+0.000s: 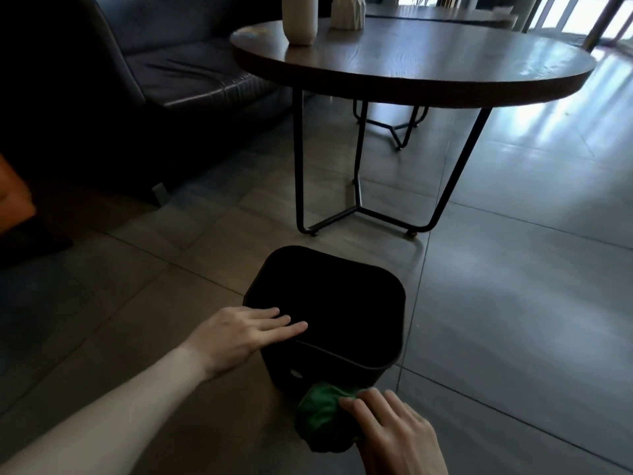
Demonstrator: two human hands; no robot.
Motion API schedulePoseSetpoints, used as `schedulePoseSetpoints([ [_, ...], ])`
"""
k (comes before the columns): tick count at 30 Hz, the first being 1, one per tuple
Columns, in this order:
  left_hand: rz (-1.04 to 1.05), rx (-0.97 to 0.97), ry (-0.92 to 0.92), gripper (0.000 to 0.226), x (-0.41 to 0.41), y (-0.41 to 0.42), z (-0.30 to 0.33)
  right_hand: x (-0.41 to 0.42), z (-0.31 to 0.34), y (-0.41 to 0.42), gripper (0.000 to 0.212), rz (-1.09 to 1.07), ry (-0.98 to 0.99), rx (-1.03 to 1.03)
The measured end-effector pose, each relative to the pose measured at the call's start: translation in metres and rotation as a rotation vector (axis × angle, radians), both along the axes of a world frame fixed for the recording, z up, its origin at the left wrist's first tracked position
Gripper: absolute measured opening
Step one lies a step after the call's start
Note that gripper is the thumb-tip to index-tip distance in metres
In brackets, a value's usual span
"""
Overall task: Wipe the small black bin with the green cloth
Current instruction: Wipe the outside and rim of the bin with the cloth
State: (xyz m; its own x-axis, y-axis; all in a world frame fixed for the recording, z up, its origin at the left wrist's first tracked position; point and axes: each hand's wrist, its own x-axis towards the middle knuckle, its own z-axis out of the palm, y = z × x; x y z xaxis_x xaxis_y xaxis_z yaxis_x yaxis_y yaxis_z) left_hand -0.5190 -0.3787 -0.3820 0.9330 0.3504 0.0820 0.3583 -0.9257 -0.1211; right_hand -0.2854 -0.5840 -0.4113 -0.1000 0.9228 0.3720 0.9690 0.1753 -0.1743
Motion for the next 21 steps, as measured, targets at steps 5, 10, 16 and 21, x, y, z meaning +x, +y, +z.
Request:
schedulePoseSetpoints([
  [5, 0.038, -0.124, -0.036, 0.076, 0.018, -0.014, 0.002, 0.015, 0.008, -0.003, 0.027, 0.009, 0.007, 0.047],
  [10, 0.148, -0.215, -0.133, 0.057, 0.046, -0.023, 0.016, 0.03, 0.018, -0.007, 0.028, 0.018, -0.012, 0.138],
  [16, 0.298, -0.255, -0.289, 0.052, 0.046, -0.02, 0.009, 0.044, 0.033, 0.001, 0.047, -0.089, 0.034, 0.209],
  [21, 0.313, -0.24, -0.318, 0.06, 0.057, -0.005, -0.004, 0.027, 0.039, 0.045, 0.04, -0.096, 0.022, 0.307],
])
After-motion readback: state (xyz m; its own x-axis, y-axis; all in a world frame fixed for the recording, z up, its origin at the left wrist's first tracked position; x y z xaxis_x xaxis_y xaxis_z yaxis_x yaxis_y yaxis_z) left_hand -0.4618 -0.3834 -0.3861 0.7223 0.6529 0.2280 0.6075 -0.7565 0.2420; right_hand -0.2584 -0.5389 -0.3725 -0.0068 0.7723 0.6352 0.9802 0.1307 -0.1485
